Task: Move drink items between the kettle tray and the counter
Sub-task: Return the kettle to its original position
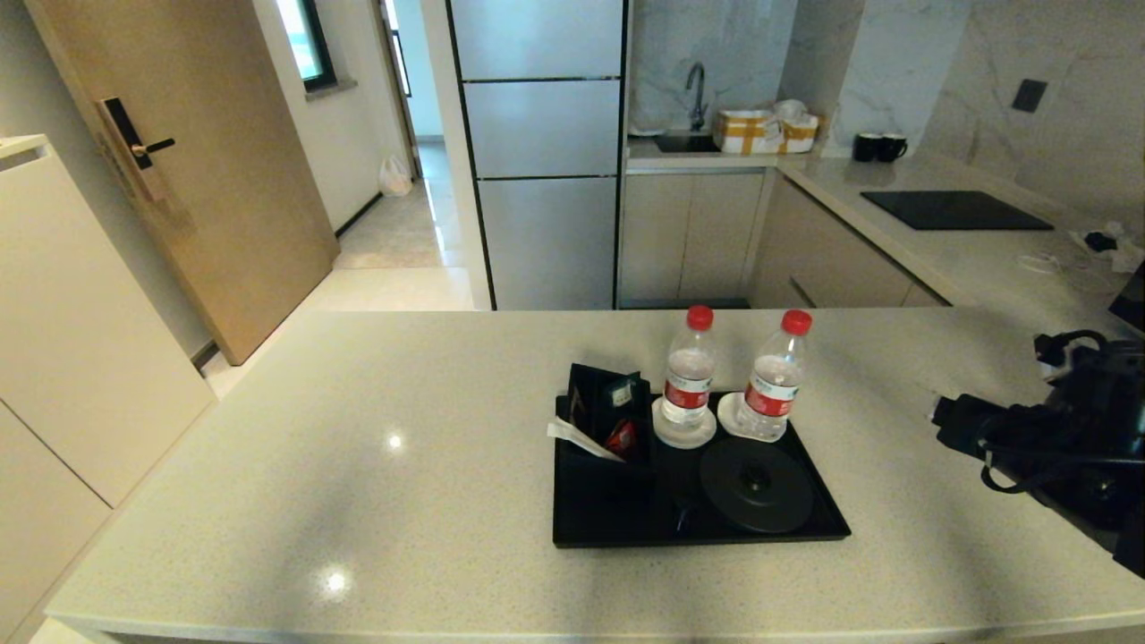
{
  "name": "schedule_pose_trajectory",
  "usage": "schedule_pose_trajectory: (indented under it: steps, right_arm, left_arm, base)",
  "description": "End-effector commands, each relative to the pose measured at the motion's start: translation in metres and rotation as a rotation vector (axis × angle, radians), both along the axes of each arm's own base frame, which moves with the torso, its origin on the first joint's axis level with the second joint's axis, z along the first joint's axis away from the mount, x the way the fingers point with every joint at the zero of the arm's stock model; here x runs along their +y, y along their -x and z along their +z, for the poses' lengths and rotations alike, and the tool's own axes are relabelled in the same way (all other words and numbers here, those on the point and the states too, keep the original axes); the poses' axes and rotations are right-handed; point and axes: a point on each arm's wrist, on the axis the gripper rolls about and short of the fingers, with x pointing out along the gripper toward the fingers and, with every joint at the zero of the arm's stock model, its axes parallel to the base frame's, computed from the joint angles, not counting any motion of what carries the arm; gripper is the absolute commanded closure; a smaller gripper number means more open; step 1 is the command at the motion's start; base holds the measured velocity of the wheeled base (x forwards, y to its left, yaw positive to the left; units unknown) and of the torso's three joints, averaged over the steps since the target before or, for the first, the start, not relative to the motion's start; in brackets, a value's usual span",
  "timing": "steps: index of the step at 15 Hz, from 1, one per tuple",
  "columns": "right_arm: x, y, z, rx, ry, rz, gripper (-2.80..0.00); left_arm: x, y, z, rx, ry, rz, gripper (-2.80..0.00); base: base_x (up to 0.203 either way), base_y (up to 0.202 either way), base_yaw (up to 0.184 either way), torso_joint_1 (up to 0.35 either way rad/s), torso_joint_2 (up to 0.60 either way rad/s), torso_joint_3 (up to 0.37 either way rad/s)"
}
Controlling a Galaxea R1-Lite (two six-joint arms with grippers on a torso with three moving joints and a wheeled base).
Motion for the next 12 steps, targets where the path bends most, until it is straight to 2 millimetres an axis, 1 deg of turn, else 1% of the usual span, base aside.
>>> schedule_pose_trajectory:
  steps: [1, 4, 5, 7, 8, 9, 12]
  right_arm:
    - [-0.003, -0.007, -0.018, 0.046, 0.008, -0.021, 0.00]
    - [-0.005, -0.014, -0.016, 0.035, 0.010, -0.035, 0.00]
    - [-0.009, -0.020, -0.017, 0.031, 0.012, -0.060, 0.00]
    - [-0.021, -0.034, -0.022, 0.036, 0.032, -0.154, 0.00]
    - [-0.031, -0.041, -0.024, 0.036, 0.040, -0.209, 0.00]
    - [-0.039, -0.045, -0.025, 0.036, 0.042, -0.243, 0.00]
    - [-0.053, -0.050, -0.022, 0.020, 0.045, -0.293, 0.00]
  left_arm:
    - [0.000, 0.000, 0.000, 0.001, 0.000, 0.001, 0.00]
    - [0.000, 0.000, 0.000, 0.001, 0.000, 0.001, 0.00]
    - [0.000, 0.000, 0.000, 0.001, 0.000, 0.001, 0.00]
    - [0.000, 0.000, 0.000, 0.001, 0.000, 0.001, 0.00]
    - [0.000, 0.000, 0.000, 0.001, 0.000, 0.001, 0.00]
    - [0.000, 0.000, 0.000, 0.001, 0.000, 0.001, 0.00]
    - [0.000, 0.000, 0.000, 0.001, 0.000, 0.001, 0.00]
  base:
    - [0.000, 0.000, 0.000, 0.000, 0.00, 0.000]
    - [0.000, 0.000, 0.000, 0.000, 0.00, 0.000]
    - [0.000, 0.000, 0.000, 0.000, 0.00, 0.000]
    - [0.000, 0.000, 0.000, 0.000, 0.00, 0.000]
    - [0.000, 0.000, 0.000, 0.000, 0.00, 0.000]
    - [0.000, 0.000, 0.000, 0.000, 0.00, 0.000]
    - [0.000, 0.000, 0.000, 0.000, 0.00, 0.000]
